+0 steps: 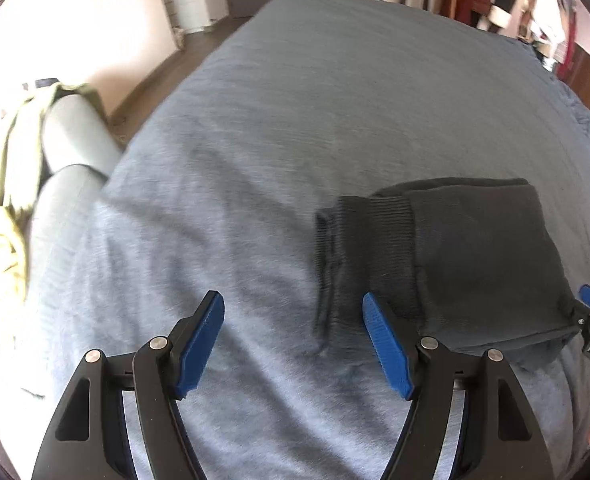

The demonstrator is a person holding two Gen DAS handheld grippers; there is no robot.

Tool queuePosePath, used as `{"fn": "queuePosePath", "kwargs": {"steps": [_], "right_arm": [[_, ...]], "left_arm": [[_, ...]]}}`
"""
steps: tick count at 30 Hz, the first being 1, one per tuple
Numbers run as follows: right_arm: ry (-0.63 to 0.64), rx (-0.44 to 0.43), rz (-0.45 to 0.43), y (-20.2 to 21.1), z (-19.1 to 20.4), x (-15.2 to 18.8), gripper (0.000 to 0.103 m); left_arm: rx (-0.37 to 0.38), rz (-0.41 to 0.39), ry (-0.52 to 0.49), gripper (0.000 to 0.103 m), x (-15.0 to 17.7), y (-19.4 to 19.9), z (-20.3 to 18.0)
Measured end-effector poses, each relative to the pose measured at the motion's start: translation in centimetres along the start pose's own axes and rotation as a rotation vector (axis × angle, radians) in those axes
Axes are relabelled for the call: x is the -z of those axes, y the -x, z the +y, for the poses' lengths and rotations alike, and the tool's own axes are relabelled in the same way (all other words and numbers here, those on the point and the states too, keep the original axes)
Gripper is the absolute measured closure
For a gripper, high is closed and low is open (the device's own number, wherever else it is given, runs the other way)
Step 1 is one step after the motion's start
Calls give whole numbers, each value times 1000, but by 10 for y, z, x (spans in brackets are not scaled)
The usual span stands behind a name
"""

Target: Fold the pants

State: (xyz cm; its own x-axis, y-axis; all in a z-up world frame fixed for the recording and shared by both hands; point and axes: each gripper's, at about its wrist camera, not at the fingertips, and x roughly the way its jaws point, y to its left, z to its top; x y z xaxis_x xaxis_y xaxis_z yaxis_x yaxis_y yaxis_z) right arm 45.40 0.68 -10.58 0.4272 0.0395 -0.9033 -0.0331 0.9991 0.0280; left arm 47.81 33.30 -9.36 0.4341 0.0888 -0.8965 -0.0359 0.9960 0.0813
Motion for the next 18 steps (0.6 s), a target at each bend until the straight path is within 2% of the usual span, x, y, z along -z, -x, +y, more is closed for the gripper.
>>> {"fn": "queuePosePath", "kwargs": {"steps": [4, 7, 9, 10, 12, 16, 18], "right_arm": [[0, 46, -16, 9, -5, 1, 47], [-21, 29, -64, 26, -16, 2, 47], [-47, -18, -96, 40, -26, 2, 47], [-57, -41, -114, 47, -31, 4, 46], [-65, -78, -159, 61, -40, 8, 32], [-87, -111, -251, 88, -55, 17, 30], [-82, -114, -299, 100, -63, 23, 23]], "left_arm": [[-84, -49, -1, 33, 10, 33, -3], [-111, -110, -30, 29, 17, 67, -16], [-85, -152, -36, 27, 21, 87, -27], [-63, -173, -25, 22, 22, 97, -33], [-15, -213, -7, 19, 24, 114, -45], [11, -257, -21, 18, 30, 132, -76], [36, -275, -34, 15, 35, 139, -95]]}}
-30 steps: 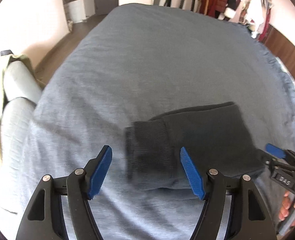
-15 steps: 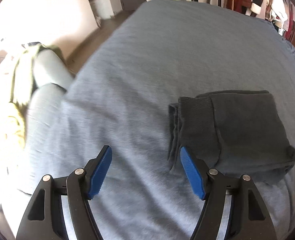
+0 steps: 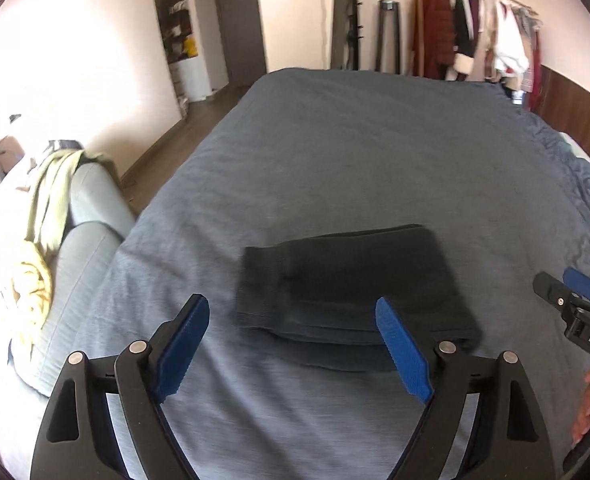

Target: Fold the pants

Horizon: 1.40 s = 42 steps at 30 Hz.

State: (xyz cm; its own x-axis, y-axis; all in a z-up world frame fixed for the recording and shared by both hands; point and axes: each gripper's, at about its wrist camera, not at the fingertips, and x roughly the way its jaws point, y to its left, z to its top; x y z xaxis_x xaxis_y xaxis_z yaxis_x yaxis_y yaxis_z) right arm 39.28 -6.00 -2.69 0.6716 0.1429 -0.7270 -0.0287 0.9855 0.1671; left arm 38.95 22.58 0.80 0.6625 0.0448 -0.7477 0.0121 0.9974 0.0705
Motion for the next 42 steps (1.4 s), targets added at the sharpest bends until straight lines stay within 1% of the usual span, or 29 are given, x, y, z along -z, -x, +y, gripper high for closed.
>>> {"fn": "queuePosePath", "kwargs": {"steps": [1, 2, 5, 8, 11, 13, 17, 20, 22, 24, 26, 29, 31, 33, 36, 39, 42], "right_arm": [[8, 3, -28, 7, -3, 1, 22], [16, 7, -50, 12, -7, 2, 19], [39, 33, -100, 24, -20, 9, 17], [75, 59, -104, 21, -33, 16, 14], [109, 69, -60, 6, -42, 23, 14], [128, 71, -59, 1, -50, 29, 14], [163, 68, -96, -6, -63, 44, 14], [148, 46, -106, -9, -72, 56, 14], [131, 15, -116, -9, -79, 65, 14], [126, 16, -130, -8, -81, 74, 14], [119, 18, -147, -2, -82, 83, 14], [112, 25, -168, 14, -83, 92, 14], [112, 24, -175, 28, -83, 95, 14], [105, 18, -185, 43, -82, 98, 14], [116, 35, -220, 70, -81, 106, 14], [120, 45, -244, 96, -82, 117, 14], [114, 63, -257, 123, -85, 129, 14]], "left_arm": [[6, -5, -1, 12, 1, 2, -7], [10, -13, -4, 12, 2, 4, -16], [19, -20, -16, 12, 9, 3, -43], [25, -19, -30, 12, 20, -5, -67], [4, -51, -40, 12, 30, -7, -85], [-5, -73, -30, 12, 38, -11, -93], [-12, -112, -18, 12, 56, -19, -108], [-19, -141, -13, 12, 68, -20, -116], [-18, -159, -3, 11, 78, -19, -121], [-13, -165, 4, 11, 86, -16, -123], [-8, -165, 23, 11, 93, -8, -123], [-29, -176, 36, 11, 102, 9, -121], [-43, -185, 35, 7, 108, 25, -118], [-51, -205, 25, 7, 113, 43, -119], [-77, -236, 10, 3, 122, 68, -122], [-40, -231, -15, 1, 133, 87, -131], [-41, -244, -43, 1, 144, 110, -143]]}}
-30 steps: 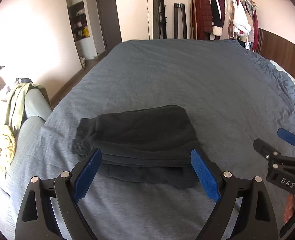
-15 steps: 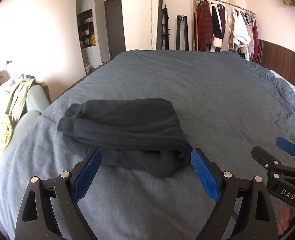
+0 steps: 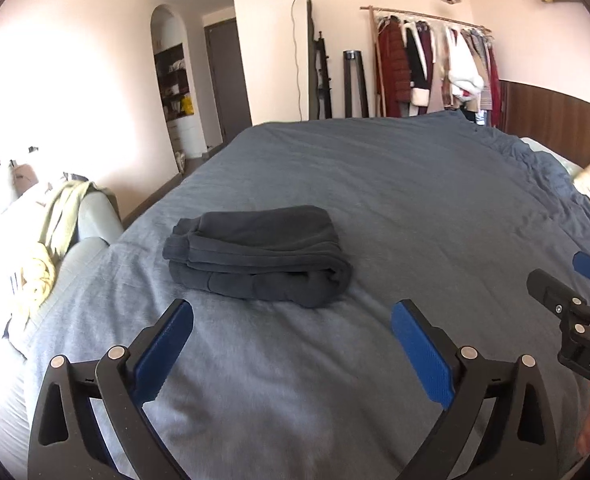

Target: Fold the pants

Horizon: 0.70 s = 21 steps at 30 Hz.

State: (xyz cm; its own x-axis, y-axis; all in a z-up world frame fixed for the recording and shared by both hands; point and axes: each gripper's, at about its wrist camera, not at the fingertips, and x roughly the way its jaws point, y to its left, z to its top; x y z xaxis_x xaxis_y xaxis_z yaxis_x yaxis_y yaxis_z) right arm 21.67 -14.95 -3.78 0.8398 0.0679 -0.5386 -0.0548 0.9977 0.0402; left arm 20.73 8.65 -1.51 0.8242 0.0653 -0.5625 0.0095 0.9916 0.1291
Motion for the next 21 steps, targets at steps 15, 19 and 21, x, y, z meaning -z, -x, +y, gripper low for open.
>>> {"fn": "queuePosePath", "kwargs": {"steps": [15, 19, 21], "right_arm": [[-19, 92, -58, 111, -23, 35, 14], [-10, 113, -78, 125, -24, 39, 14], [-8, 111, -88, 131, -23, 39, 14]], "left_arm": [[85, -48, -1, 0, 23, 84, -25], [97, -46, -10, 0, 26, 94, -28], [96, -45, -17, 0, 28, 98, -30]]}}
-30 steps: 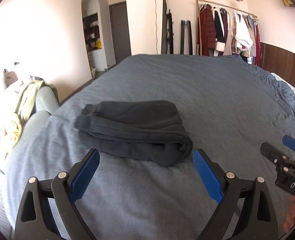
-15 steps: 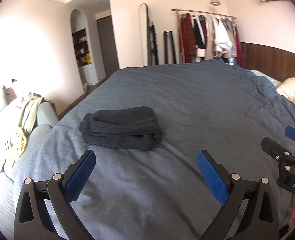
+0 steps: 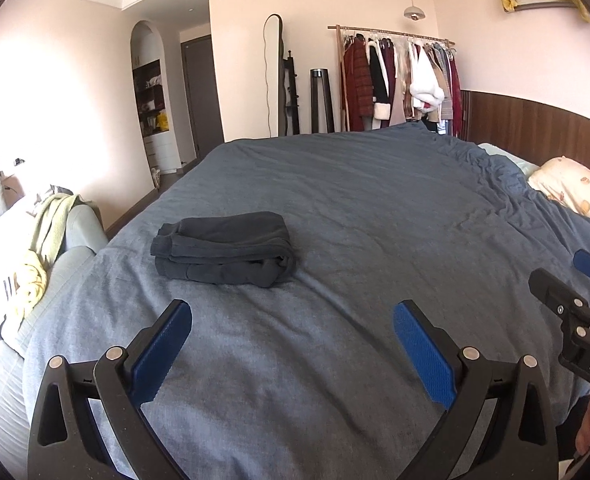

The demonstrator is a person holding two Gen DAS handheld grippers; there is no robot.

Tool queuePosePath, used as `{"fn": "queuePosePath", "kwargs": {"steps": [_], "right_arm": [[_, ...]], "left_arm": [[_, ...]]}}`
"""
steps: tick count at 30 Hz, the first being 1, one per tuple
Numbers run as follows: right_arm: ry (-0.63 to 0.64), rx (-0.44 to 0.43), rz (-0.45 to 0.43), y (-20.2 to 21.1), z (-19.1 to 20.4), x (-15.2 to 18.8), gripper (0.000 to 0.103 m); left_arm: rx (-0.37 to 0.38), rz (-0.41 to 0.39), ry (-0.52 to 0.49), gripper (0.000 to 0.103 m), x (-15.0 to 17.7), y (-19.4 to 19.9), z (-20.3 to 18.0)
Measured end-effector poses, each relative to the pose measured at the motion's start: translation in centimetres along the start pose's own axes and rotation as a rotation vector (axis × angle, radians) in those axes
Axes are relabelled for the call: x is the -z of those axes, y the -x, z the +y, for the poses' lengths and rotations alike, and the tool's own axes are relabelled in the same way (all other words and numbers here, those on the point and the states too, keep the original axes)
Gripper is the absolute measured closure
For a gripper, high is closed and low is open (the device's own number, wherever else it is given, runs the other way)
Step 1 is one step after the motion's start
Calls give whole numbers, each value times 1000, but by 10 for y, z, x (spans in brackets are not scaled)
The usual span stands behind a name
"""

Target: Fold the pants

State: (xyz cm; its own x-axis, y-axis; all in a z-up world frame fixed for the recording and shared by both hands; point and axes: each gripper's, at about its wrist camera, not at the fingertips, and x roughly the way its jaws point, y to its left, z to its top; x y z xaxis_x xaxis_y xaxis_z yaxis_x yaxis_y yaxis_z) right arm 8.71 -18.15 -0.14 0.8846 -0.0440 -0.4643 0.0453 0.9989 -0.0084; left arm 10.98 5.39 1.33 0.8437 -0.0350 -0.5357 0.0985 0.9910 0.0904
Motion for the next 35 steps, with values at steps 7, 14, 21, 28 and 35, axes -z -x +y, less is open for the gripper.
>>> {"fn": "queuePosePath", "kwargs": {"steps": [7, 14, 21, 28, 35], "right_arm": [[-3, -8, 5, 6, 1, 5, 14], [-7, -11, 7, 5, 0, 5, 14], [-7, -7, 12, 3, -1, 7, 14], [-8, -6, 14, 2, 1, 7, 14], [-11, -9, 17, -1, 1, 10, 14]], "left_arm": [[2, 6, -1, 0, 4, 8, 0], [-30, 17, -9, 0, 6, 9, -2], [-16, 30, 6, 0, 8, 5, 0], [-28, 27, -2, 0, 9, 6, -1], [-23, 28, 3, 0, 9, 7, 0]]}}
